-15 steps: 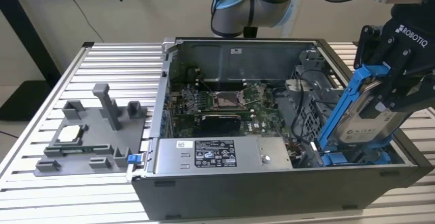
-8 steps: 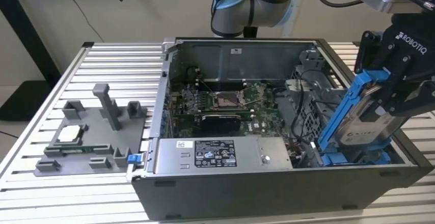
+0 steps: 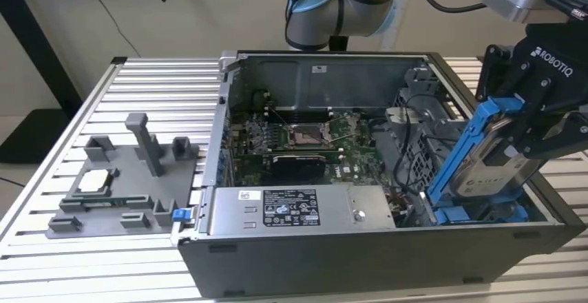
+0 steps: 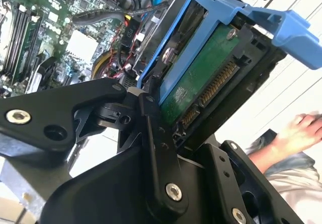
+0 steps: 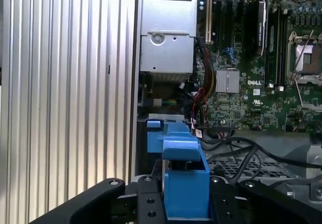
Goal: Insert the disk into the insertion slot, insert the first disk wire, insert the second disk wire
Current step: 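Insert the disk into the insertion slot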
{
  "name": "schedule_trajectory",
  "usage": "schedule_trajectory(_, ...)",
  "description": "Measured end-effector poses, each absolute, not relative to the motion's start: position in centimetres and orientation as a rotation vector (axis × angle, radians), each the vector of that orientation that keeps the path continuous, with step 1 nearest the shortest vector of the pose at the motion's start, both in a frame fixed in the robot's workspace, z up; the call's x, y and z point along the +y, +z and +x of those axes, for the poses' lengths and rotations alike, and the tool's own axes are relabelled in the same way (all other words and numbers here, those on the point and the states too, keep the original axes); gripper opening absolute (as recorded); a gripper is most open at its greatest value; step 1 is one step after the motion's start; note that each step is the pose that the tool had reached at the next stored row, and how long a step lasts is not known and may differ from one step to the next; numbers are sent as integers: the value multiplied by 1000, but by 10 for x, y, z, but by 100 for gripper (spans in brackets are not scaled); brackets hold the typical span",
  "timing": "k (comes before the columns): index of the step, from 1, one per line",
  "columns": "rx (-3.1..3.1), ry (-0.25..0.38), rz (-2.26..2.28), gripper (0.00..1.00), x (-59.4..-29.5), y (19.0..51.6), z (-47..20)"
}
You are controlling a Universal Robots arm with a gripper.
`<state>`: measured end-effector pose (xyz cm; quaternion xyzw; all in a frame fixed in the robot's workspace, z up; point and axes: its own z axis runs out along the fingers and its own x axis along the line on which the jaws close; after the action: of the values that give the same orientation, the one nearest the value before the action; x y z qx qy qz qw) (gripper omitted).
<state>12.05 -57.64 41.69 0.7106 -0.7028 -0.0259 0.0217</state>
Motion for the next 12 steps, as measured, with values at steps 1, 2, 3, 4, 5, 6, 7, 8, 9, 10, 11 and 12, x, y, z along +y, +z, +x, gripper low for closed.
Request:
schedule_trajectory(1, -2178, -83, 2203, 0, -576, 416, 121)
schedule_trajectory(2, -2179, -86, 2204, 0, -575, 416, 121)
schedule_trajectory(3, -2179, -89, 2206, 0, -575, 415, 121)
schedule_trajectory(4, -2180, -93, 2207, 0, -575, 415, 121)
schedule_trajectory(5, -2181, -96, 2209, 0, -574, 414, 121)
schedule_trajectory(6, -2183, -100, 2210, 0, -574, 414, 122)
schedule_trajectory(7, -2184, -103, 2212, 0, -574, 413, 122)
schedule_trajectory(8, -2185, -107, 2213, 0, -574, 412, 123)
schedule_trajectory(9, -2185, -108, 2213, 0, -574, 411, 124)
schedule_trajectory(10, -2184, -110, 2211, 0, -574, 410, 125)
schedule_trajectory(11, -2183, -113, 2210, 0, -574, 409, 125)
schedule_trajectory(12, -2181, -116, 2208, 0, -574, 408, 126)
